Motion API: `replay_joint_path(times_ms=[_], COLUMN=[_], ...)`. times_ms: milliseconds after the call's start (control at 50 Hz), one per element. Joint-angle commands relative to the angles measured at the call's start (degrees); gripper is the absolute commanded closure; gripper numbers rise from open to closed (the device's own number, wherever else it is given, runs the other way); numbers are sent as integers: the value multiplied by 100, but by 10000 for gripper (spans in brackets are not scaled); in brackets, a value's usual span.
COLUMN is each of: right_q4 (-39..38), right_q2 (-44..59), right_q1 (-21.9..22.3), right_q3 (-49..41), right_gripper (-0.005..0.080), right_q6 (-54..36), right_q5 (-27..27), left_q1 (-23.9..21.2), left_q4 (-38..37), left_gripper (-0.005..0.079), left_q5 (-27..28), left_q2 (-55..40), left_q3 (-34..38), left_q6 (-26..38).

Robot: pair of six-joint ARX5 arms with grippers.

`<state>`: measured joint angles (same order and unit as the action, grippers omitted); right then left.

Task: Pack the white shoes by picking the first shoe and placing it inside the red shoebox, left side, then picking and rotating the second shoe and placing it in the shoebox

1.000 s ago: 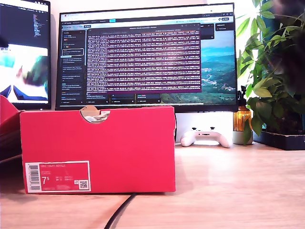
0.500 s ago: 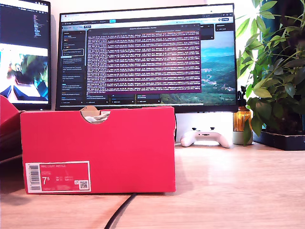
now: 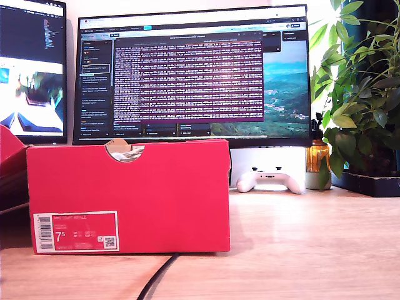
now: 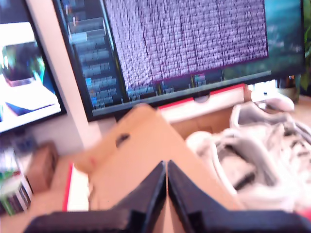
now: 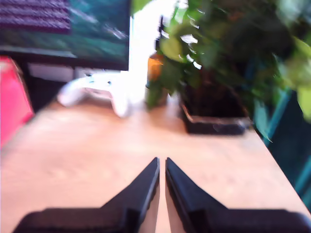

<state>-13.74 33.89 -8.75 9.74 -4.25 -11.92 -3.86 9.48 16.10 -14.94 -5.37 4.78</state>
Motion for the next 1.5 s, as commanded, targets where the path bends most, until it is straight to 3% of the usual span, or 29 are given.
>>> replay_joint_path(times_ms=[0, 280, 480, 700, 1080, 1260, 1480], right_q4=[2, 765, 1128, 1762, 3045, 3178, 2704], right_q2=[-240, -1320, -1897, -2555, -3383, -3383, -3383], right_q1=[-22, 31, 59, 295, 391, 378, 354], right_q3=[-238, -527, -527, -527, -527, -533, -798], right_gripper=[759, 759, 759, 759, 759, 759, 759], right_q6=[61, 9, -24, 205, 557, 573, 407], right_q5=[-68, -96, -636, -660, 223, 575, 590], left_q1=[15, 15, 15, 4, -31, -33, -33], left_q4=[-9, -708, -841, -901, -1001, -1099, -1303], left_gripper=[759, 759, 759, 759, 759, 759, 759], left_q5=[-11, -339, -448, -435, -439, -514, -678], left_q2=[195, 988, 1580, 1563, 1563, 1563, 1563], left_q3=[59, 76, 282, 282, 282, 282, 284], left_q6=[-35, -33, -28, -190, -286, -286, -286])
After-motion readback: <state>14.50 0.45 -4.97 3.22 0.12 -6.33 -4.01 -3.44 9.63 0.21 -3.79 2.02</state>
